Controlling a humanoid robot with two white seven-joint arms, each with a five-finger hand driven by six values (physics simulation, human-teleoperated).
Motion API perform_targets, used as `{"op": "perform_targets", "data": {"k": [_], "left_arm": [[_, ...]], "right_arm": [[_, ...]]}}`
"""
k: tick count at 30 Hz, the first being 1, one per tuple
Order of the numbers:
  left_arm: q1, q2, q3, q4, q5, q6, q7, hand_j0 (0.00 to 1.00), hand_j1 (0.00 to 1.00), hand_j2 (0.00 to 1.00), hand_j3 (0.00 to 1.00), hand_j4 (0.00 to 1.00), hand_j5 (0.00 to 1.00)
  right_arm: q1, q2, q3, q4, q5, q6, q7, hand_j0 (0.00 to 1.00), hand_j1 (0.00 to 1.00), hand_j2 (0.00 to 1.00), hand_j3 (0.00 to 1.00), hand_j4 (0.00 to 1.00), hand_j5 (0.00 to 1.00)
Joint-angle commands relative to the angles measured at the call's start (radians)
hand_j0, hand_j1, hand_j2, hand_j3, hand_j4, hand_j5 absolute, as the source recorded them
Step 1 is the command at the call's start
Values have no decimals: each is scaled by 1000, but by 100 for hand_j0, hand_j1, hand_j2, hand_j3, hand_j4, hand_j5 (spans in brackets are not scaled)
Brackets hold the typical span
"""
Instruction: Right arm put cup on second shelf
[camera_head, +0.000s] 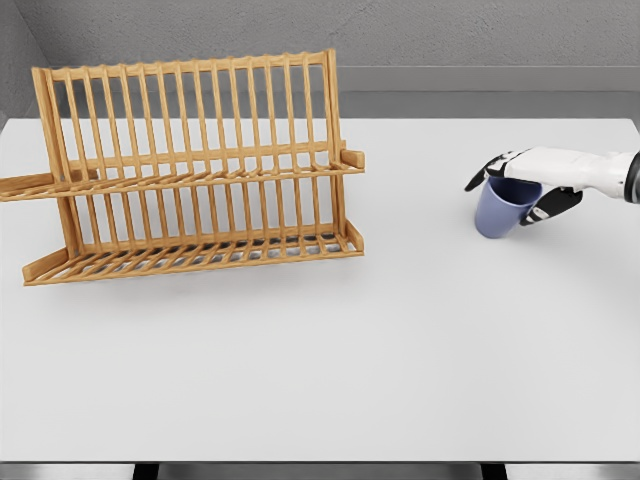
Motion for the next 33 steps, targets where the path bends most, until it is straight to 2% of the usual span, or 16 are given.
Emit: {"op": "perform_targets", "data": {"k": [1,12,15,26,28,33], "left_arm": [[0,0,0,0,0,0,0,100,100,100,100,100,100],[0,0,0,0,0,0,0,100,100,100,100,100,100],[0,0,0,0,0,0,0,100,100,100,100,100,100],[0,0,0,0,0,0,0,100,100,100,100,100,100],[0,0,0,0,0,0,0,100,100,100,100,100,100],[0,0,0,0,0,0,0,100,100,100,100,100,100]], "right_arm": [[0,-2,0,0,-3,2,0,64,64,64,64,64,64],[-23,-2,-13,-14,-3,2,0,64,64,64,64,64,64],[-32,-2,-16,-46,-5,2,0,65,65,65,65,65,65],[-78,0,-26,-51,-5,2,0,65,65,65,65,65,65],[-78,0,-33,-83,-5,2,0,65,65,65,65,65,65],[-92,21,-53,-86,-5,2,0,65,65,65,65,65,65]]}}
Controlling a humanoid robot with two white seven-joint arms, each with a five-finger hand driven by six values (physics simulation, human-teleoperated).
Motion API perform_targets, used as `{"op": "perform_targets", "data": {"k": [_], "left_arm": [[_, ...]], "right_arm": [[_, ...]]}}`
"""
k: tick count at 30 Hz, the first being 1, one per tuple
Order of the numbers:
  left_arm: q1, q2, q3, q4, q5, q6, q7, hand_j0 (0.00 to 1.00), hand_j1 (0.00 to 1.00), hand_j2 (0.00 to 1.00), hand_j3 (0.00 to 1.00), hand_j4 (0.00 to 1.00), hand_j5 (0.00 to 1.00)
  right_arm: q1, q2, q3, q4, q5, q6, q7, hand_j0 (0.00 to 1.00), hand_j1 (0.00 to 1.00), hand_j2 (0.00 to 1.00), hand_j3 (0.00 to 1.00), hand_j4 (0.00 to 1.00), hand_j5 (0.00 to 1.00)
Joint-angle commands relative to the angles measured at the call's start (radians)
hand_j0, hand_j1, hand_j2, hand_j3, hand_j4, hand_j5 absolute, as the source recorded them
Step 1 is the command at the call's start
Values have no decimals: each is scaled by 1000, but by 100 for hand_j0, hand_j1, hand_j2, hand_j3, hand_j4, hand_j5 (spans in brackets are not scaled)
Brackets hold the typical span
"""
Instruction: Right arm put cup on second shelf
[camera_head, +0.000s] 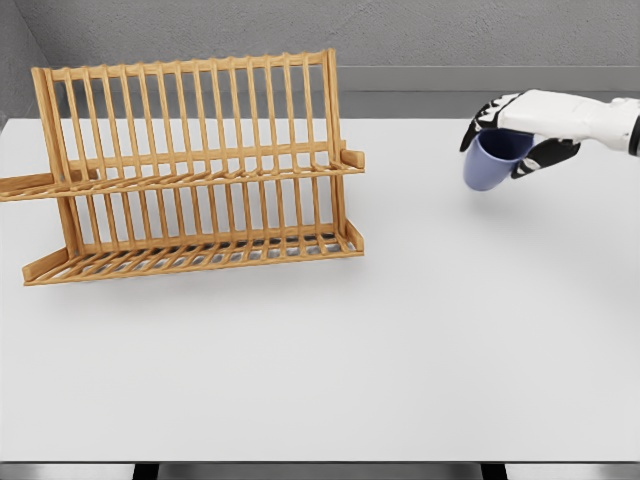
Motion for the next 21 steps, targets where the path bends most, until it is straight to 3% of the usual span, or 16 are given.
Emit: {"op": "perform_targets", "data": {"k": [1,4,12,21], "left_arm": [[0,0,0,0,0,0,0,100,100,100,100,100,100],[0,0,0,0,0,0,0,100,100,100,100,100,100],[0,0,0,0,0,0,0,100,100,100,100,100,100],[0,0,0,0,0,0,0,100,100,100,100,100,100]], "right_arm": [[-2,11,-9,-5,-6,3,-1,65,65,65,65,65,65],[-25,28,-9,-11,-6,3,-1,65,65,65,65,65,65],[-51,32,-10,-132,-6,3,-1,65,65,65,65,65,65],[-81,80,-12,-140,-6,3,-1,65,65,65,65,65,65]]}}
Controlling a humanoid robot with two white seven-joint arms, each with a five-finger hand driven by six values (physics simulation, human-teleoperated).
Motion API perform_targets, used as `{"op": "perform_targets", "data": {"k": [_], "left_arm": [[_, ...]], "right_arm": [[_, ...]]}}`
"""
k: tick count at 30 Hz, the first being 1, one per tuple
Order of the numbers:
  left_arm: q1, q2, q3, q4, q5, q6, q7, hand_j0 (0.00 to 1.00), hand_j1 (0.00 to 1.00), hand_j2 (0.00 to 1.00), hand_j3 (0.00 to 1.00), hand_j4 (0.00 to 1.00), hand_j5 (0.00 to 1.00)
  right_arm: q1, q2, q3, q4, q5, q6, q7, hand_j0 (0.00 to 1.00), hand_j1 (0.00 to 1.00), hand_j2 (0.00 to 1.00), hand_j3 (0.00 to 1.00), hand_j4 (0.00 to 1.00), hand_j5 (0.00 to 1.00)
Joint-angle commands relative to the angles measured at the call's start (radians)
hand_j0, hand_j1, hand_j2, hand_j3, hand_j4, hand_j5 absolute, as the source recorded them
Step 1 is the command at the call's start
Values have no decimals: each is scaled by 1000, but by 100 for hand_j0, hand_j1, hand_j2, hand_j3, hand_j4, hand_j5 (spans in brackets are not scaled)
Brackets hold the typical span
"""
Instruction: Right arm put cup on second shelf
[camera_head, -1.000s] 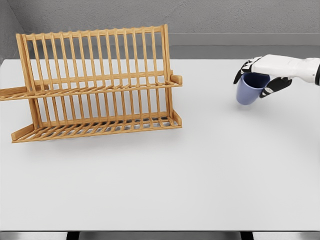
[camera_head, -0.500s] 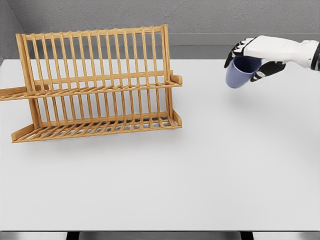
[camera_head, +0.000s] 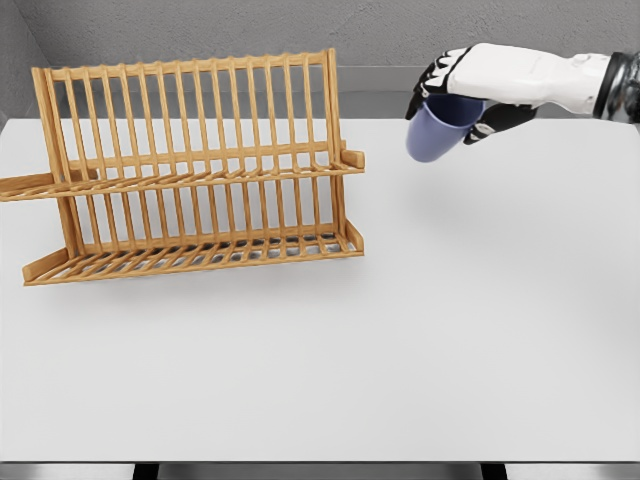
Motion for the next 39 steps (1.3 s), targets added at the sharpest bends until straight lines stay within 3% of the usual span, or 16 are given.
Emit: {"op": "perform_targets", "data": {"k": [1,25,39], "left_arm": [[0,0,0,0,0,0,0,100,100,100,100,100,100],[0,0,0,0,0,0,0,100,100,100,100,100,100],[0,0,0,0,0,0,0,100,100,100,100,100,100]], "right_arm": [[-2,12,0,-1,-6,4,-2,65,65,65,65,65,65],[-71,176,32,-40,-5,4,-2,65,65,65,65,65,65],[-77,203,114,-35,-3,4,-2,65,65,65,65,65,65]]}}
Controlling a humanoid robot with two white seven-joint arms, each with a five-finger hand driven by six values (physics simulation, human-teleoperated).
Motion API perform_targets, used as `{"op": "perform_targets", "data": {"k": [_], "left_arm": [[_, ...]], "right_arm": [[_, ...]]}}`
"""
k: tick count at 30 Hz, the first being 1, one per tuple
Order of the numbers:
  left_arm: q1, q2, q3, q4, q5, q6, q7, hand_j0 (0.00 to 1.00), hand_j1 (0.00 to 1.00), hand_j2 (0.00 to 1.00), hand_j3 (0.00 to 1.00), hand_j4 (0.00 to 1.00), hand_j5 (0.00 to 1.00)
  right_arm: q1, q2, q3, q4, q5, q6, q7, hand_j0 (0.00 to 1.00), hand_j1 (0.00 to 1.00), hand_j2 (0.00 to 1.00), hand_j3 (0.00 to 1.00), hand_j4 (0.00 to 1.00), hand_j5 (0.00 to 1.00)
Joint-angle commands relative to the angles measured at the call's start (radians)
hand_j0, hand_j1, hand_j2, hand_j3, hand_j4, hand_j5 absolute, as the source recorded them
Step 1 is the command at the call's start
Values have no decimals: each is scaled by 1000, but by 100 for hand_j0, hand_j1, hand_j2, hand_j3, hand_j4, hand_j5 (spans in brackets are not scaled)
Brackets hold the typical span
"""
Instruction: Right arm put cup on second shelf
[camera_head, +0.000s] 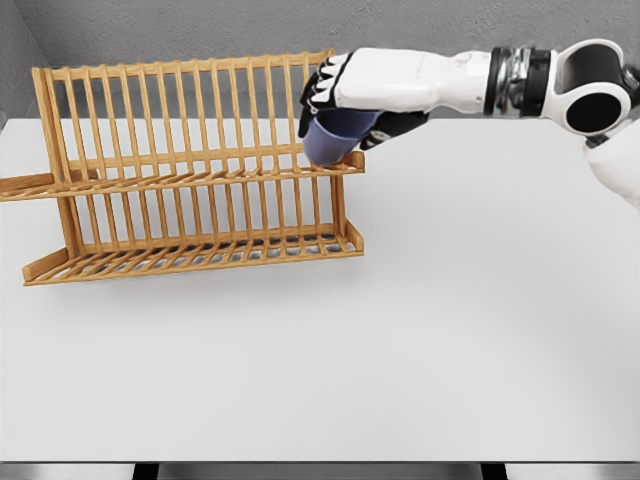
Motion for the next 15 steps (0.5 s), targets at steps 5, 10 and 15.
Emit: {"op": "perform_targets", "data": {"k": [5,10,15], "left_arm": [[0,0,0,0,0,0,0,100,100,100,100,100,100],[0,0,0,0,0,0,0,100,100,100,100,100,100],[2,0,0,0,0,0,0,100,100,100,100,100,100]], "right_arm": [[0,5,33,6,-2,2,1,66,66,66,66,66,66],[0,5,42,4,-2,2,1,75,75,75,75,75,75],[-6,2,26,0,0,2,1,100,100,100,100,100,100]]}}
